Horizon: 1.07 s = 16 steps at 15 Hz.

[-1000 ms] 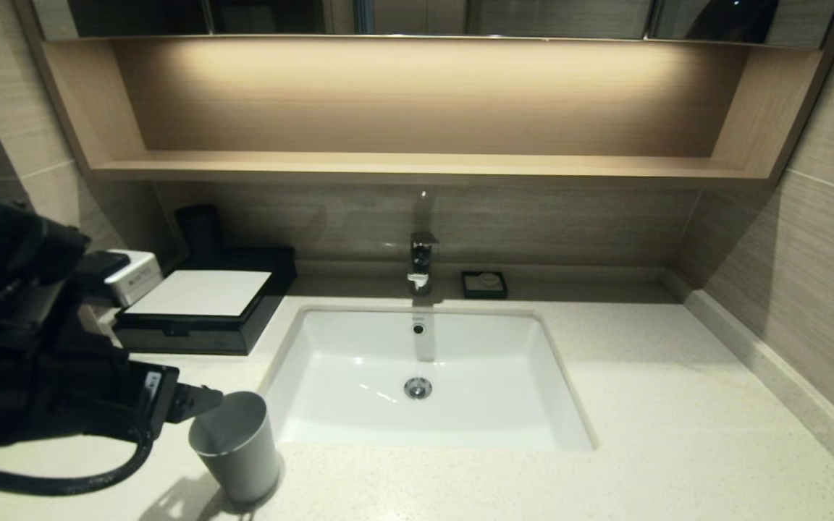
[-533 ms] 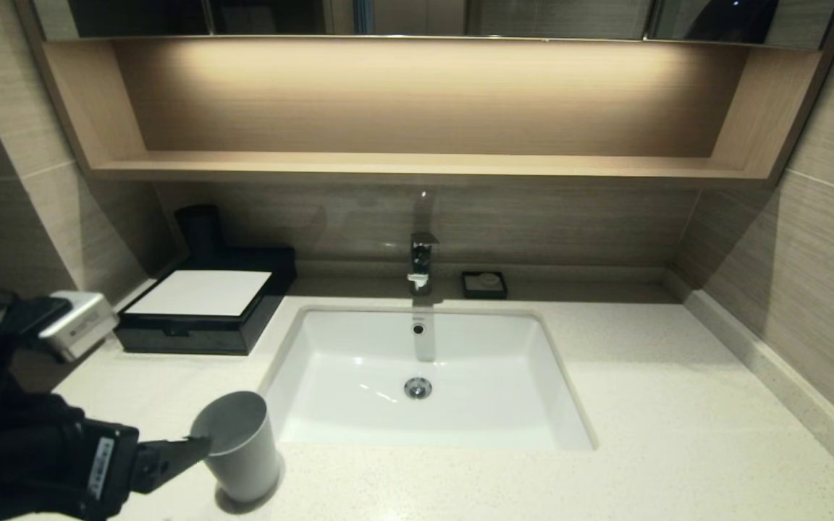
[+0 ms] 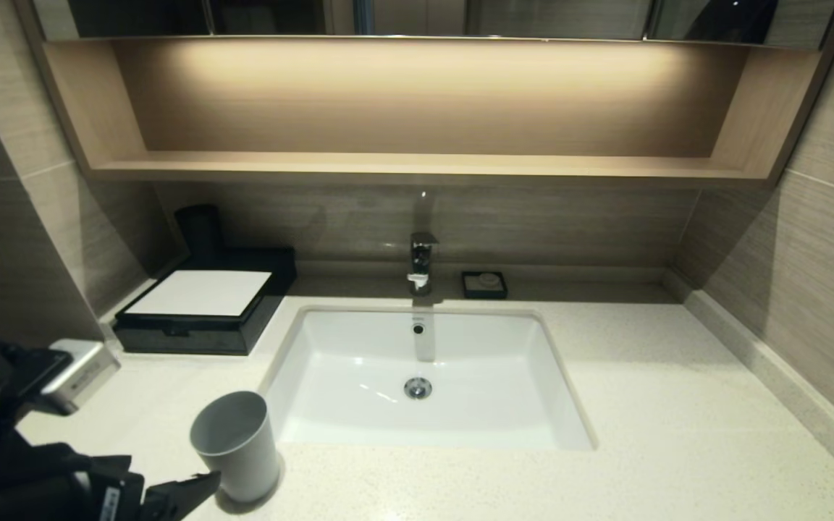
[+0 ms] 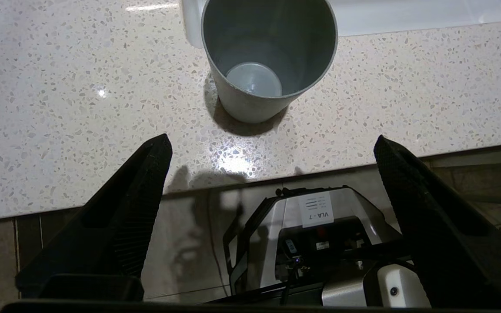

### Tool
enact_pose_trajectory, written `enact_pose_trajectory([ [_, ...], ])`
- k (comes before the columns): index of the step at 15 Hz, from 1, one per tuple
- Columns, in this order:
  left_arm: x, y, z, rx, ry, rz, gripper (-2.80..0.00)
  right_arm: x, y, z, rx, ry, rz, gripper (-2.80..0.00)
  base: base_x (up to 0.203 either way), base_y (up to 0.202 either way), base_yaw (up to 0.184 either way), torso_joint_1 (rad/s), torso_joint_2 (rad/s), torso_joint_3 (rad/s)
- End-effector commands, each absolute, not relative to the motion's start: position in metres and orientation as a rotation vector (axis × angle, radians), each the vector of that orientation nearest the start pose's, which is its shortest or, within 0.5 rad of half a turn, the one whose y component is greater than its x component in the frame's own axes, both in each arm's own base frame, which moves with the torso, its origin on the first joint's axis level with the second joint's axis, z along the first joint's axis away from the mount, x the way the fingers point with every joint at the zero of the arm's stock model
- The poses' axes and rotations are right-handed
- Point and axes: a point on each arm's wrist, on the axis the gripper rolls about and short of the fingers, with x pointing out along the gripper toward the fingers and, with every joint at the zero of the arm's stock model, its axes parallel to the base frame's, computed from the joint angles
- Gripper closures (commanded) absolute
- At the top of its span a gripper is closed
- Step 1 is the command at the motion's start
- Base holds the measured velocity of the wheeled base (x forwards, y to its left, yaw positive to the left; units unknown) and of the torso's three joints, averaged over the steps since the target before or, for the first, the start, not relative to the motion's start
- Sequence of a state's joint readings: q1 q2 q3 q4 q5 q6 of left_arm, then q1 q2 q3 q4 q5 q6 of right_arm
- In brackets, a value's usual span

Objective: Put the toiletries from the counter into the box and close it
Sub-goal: Pick up the cup

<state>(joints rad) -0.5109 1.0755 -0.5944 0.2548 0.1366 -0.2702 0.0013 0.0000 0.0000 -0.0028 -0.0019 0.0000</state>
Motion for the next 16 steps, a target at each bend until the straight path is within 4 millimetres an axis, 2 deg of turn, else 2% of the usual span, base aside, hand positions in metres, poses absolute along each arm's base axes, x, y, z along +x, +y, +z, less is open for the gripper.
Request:
enact_pose_trajectory([
  [1,0.107,-0.057,0.17,-0.017,0.74,-0.259,-2.8,-0.023,0.0,0.075,0.0,-0.003,0.0,0.0,0.0,0.0,0.0,0.0,0.0,0.0],
  [9,0.107,-0.059,0.149,0.001,0.751,-0.278,-2.8,-0.023,0.0,0.075,0.0,-0.002,0.0,0.0,0.0,0.0,0.0,0.0,0.0,0.0],
  [13,0.125,-0.07,0.143,-0.004,0.728,-0.284,-2.8,-0.023,0.0,0.075,0.0,-0.003,0.0,0.0,0.0,0.0,0.0,0.0,0.0,0.0],
  [16,0.131,-0.074,0.138,0.005,0.756,-0.278,-2.8,-0.023,0.0,0.075,0.0,-0.002,0.0,0.0,0.0,0.0,0.0,0.0,0.0,0.0],
])
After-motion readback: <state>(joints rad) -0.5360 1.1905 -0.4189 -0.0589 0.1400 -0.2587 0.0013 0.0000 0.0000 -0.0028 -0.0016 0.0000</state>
